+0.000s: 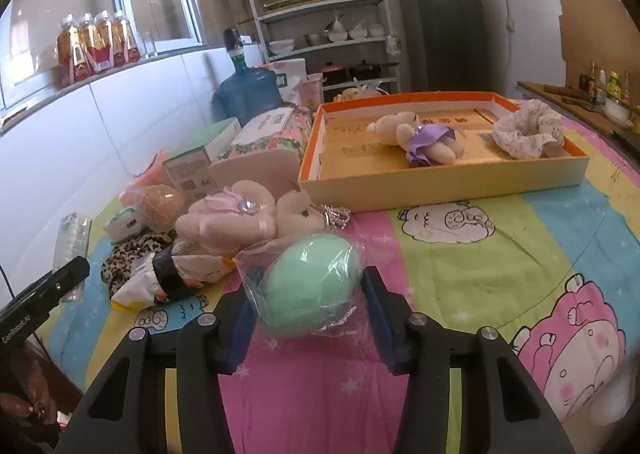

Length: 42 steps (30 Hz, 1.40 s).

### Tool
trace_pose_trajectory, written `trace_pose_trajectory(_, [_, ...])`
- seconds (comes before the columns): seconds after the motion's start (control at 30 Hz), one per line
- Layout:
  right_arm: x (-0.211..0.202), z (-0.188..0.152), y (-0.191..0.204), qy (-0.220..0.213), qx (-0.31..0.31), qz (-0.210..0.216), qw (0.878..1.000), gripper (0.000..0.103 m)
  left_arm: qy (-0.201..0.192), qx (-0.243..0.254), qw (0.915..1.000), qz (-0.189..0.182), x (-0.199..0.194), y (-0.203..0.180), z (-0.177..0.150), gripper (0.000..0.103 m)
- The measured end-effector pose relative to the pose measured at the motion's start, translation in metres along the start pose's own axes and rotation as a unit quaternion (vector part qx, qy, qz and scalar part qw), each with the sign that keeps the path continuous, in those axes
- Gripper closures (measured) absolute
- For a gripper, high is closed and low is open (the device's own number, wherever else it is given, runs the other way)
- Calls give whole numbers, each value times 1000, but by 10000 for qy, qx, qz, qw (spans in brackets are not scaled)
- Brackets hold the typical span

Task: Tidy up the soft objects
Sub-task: 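Grasp the Flower tissue pack with the left gripper while the right grasps the green sponge bag, then carry the tissue pack and green sponge bag over the orange box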

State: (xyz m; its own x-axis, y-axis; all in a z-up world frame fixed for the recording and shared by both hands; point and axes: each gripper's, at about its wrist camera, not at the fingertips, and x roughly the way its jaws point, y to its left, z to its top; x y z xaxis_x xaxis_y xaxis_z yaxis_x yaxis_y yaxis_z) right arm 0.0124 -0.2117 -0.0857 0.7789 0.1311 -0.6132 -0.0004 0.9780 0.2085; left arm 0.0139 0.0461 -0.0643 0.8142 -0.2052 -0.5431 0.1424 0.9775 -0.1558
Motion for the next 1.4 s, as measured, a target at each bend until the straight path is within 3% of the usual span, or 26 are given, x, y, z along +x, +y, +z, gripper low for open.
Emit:
trace_pose_trajectory(0.17, [-9,5,3,-177,-92,-21,9998,52,-86,76,9999,89,-4,-7,5,51])
trace_pose_trajectory(0.7, [-36,33,2,-757,-315,143,9965,52,-379,269,9988,-124,0,-54,39,51])
trace_pose_trajectory(1.4, [-48,69,-72,-1110,-144,-244,9934,52,-370,700,9951,-600,45,-156,74,51])
